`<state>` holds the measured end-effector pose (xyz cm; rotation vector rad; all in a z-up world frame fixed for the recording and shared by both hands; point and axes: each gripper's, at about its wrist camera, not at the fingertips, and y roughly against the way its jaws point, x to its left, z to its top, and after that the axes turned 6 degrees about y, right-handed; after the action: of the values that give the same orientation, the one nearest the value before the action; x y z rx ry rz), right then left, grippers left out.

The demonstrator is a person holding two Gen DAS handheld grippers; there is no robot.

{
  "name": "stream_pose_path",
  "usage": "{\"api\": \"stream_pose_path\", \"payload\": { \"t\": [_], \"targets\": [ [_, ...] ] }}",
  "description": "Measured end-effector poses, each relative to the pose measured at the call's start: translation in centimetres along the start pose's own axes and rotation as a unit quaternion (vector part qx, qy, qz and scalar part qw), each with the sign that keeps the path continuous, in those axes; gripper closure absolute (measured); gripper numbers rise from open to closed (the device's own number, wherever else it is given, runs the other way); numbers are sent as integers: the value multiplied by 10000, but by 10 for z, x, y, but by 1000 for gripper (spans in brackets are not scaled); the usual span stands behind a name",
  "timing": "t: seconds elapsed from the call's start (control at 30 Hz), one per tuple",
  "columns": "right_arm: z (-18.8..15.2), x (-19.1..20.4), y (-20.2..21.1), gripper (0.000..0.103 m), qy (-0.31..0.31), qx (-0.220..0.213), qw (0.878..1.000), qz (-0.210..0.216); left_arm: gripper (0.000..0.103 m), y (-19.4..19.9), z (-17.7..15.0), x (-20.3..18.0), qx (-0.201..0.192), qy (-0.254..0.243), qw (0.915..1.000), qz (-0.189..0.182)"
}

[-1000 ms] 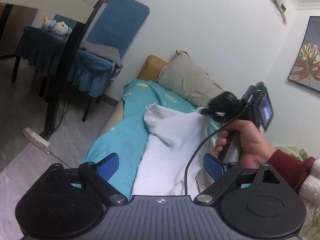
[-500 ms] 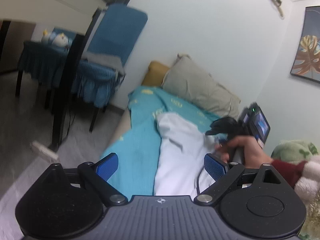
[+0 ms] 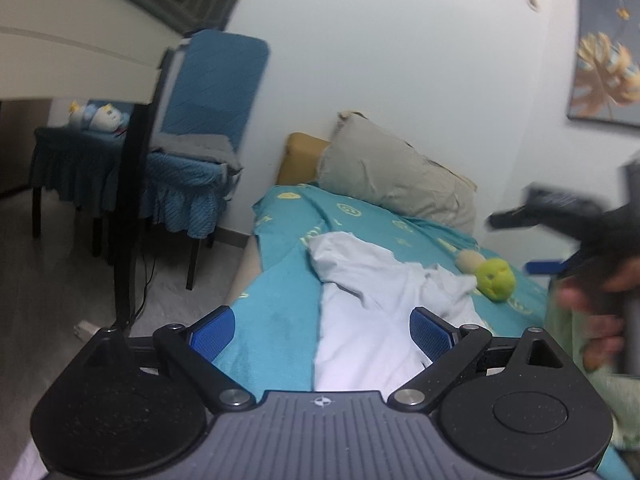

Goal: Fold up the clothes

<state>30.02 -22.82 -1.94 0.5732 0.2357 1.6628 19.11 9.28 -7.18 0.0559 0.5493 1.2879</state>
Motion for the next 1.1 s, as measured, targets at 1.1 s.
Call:
{"api": "stream_pose_path", "payload": {
  "t": [1.1],
  "targets": [
    [-107,-16,178,0,-1143,694,9906,291,16,57,12,145,4111,1059,9043,-458]
  ]
}}
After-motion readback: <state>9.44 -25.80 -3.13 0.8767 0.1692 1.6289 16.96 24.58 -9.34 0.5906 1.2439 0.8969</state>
